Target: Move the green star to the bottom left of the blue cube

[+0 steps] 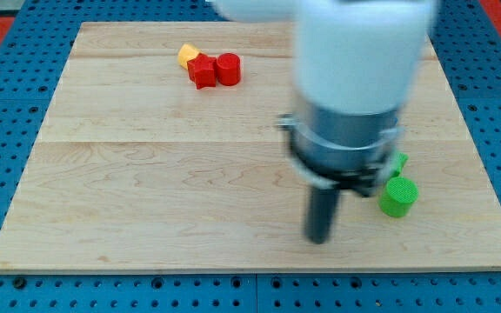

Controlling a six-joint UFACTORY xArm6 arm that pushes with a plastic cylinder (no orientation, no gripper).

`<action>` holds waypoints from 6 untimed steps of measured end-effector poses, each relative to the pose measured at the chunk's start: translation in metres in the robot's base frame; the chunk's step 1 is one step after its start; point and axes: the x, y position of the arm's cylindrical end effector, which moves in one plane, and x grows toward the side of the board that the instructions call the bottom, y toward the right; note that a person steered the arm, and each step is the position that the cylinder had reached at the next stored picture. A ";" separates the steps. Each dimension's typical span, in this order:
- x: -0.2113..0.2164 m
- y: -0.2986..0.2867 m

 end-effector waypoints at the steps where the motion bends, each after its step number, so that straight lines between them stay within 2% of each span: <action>1: -0.002 0.109; 2: -0.024 0.080; 4: -0.037 0.070; 6: -0.115 0.066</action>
